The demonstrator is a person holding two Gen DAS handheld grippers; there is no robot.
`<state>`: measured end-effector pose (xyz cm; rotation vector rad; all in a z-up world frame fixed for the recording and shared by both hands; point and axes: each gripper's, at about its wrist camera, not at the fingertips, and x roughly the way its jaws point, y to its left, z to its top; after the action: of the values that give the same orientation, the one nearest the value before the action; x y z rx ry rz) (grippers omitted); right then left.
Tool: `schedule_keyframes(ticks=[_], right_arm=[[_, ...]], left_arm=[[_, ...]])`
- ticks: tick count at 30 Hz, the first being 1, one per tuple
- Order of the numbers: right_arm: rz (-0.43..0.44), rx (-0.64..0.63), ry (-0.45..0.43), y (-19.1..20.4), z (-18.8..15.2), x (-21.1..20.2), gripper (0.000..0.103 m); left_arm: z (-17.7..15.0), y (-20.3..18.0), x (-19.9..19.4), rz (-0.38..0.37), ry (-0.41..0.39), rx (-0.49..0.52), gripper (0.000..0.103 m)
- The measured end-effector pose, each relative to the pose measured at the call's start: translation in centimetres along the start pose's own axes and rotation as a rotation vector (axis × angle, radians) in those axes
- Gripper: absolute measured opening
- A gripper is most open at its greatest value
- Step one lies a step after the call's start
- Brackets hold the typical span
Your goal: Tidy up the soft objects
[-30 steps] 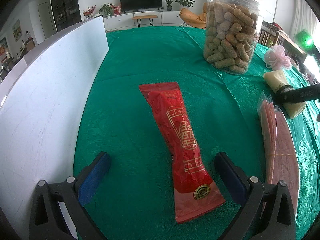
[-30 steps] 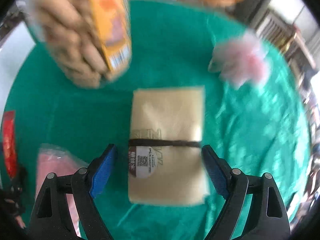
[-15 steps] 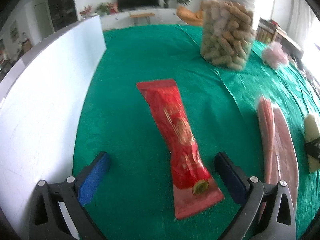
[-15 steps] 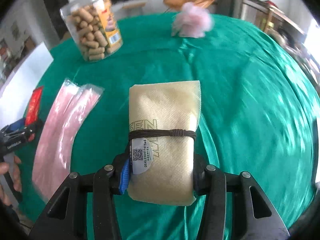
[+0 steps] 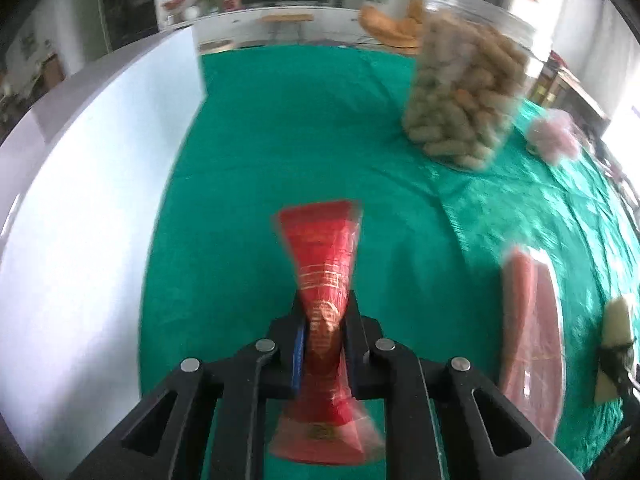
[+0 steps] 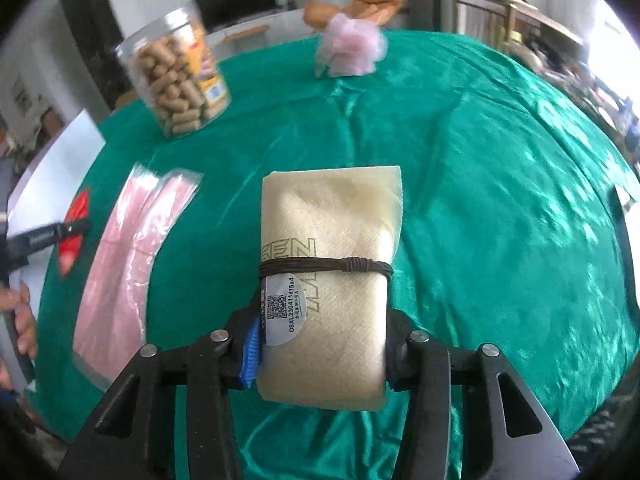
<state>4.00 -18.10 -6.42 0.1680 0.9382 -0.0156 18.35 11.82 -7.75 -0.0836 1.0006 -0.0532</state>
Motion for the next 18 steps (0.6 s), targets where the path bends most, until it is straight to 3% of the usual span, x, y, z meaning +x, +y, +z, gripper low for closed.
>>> schedule_keyframes(ticks=[5,10,14,18], right_arm=[[0.036,0.018,-0.005,0.4,-0.5,-1.7,0.042],[0.159,-0.095,-0.037,6.2,1.1,-4.7,0.042],[0.34,-0.217,-0.055,14.3,3.9,-7.8,0.042],[0.55,-0.37,-0.052,25.0,5.5,-10.8,0.042]], left_arm=[[-1.9,0.5,-4.0,-0.138,-0.06,-0.073,0.014],[-2.3,2.7,-11.4,-0.233,-0.164,-0.139,0.014],[-1.8,7.3,-17.9,-0.177,-0.275,-0.167,0.014],[-2.2,14.0,-21.8,0.014,-0.329,-0.226,0.014]])
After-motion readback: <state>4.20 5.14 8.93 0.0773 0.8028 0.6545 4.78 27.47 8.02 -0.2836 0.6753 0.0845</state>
